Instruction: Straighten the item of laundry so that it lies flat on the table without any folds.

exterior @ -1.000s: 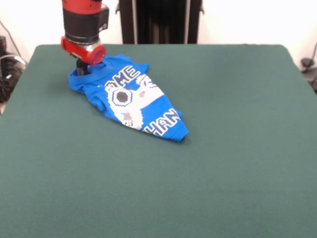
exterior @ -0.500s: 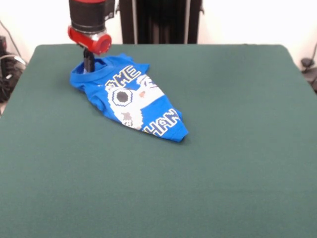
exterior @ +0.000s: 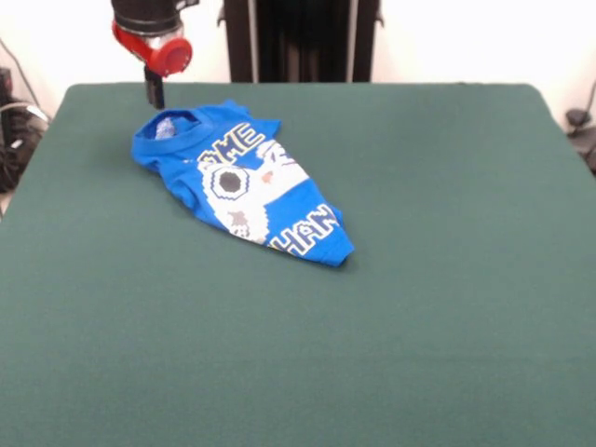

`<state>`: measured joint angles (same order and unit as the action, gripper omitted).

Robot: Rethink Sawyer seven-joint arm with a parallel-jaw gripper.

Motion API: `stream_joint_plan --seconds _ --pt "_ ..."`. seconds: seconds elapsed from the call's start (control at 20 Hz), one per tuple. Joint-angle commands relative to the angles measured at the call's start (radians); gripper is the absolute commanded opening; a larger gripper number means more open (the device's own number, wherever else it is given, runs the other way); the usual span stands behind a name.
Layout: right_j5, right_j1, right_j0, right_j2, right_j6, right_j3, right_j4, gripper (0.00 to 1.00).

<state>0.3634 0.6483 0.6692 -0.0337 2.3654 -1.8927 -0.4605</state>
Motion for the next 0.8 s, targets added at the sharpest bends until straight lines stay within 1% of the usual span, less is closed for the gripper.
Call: stream_joint_plan --seconds 0.05,0.2,0.25,0.55,0.8 --pt "0.175 -0.004 -0.055 -0.131 0.029 0.029 0.133 0.00" --pt "0.166 -0.033 -0.105 -0.098 0.081 0.064 0.159 0.00" --pt "0.183 -0.036 -0.128 -0.084 0.100 0.085 0.173 0.00" --pt "0.242 -0.055 -0.198 -0.049 0.139 0.155 0.228 0.00" --pt "0.265 -0.068 -0.251 -0.025 0.172 0.181 0.282 0.00"
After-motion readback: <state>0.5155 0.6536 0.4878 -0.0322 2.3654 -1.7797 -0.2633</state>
